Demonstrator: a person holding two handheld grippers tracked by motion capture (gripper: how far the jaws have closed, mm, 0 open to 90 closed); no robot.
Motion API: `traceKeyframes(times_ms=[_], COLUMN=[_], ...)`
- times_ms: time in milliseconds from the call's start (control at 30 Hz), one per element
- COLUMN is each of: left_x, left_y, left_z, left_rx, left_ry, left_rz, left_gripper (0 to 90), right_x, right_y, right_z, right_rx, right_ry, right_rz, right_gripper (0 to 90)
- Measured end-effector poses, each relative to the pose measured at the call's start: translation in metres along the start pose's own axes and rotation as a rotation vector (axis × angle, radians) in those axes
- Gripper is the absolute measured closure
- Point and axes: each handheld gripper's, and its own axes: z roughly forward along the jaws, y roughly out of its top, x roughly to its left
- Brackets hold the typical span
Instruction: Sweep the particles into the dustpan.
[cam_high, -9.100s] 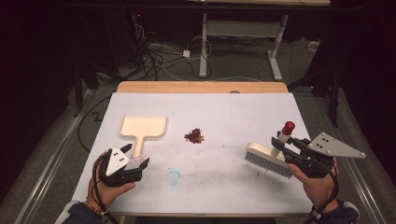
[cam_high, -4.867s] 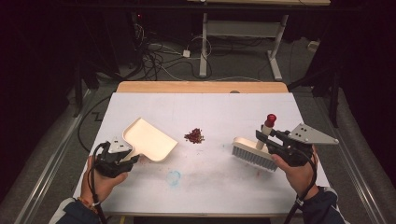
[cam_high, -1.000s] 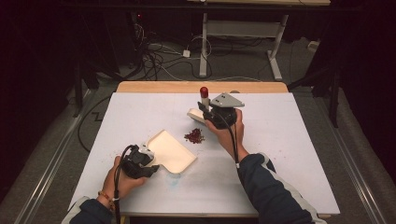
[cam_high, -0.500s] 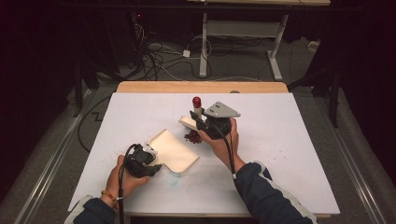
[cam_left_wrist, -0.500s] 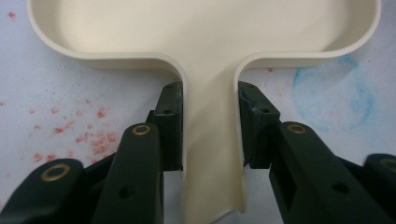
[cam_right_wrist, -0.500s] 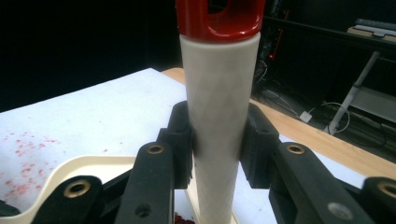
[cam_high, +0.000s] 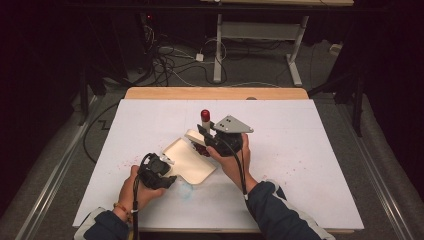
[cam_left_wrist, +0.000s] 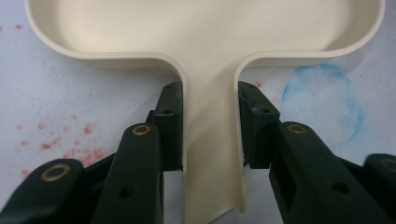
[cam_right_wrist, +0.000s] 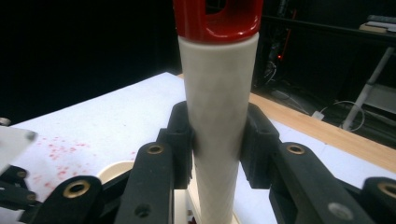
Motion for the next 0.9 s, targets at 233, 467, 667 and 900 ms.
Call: traceKeyframes(times_ms=[233, 467, 667, 900], left_x=[-0.002, -0.003, -0.005, -0.005], left_y=[0.002, 0.002, 0.002, 0.0], left_z=[0.002, 0.003, 0.003, 0.004], left_rx=[0.004, 0.002, -0.003, -0.013], left_ry=[-0.004, -0.006, -0.003, -0.006], left_rz=[-0.002, -0.018, -0.027, -0.039], left_gripper=[63.8, 63.7, 63.7, 63.6], right_x=[0.014, 0.024, 0.031, 0.031], right_y=[0.001, 0.002, 0.003, 0.007], right_z=[-0.004, -0.008, -0.007, -0.006], right_rx=[-0.001, -0.02, -0.034, -0.035], right_ry=[0.029, 0.075, 0.094, 0.094], right_rz=[-0.003, 0.004, 0.042, 0.061], right_gripper=[69.3, 69.7, 69.9, 70.0])
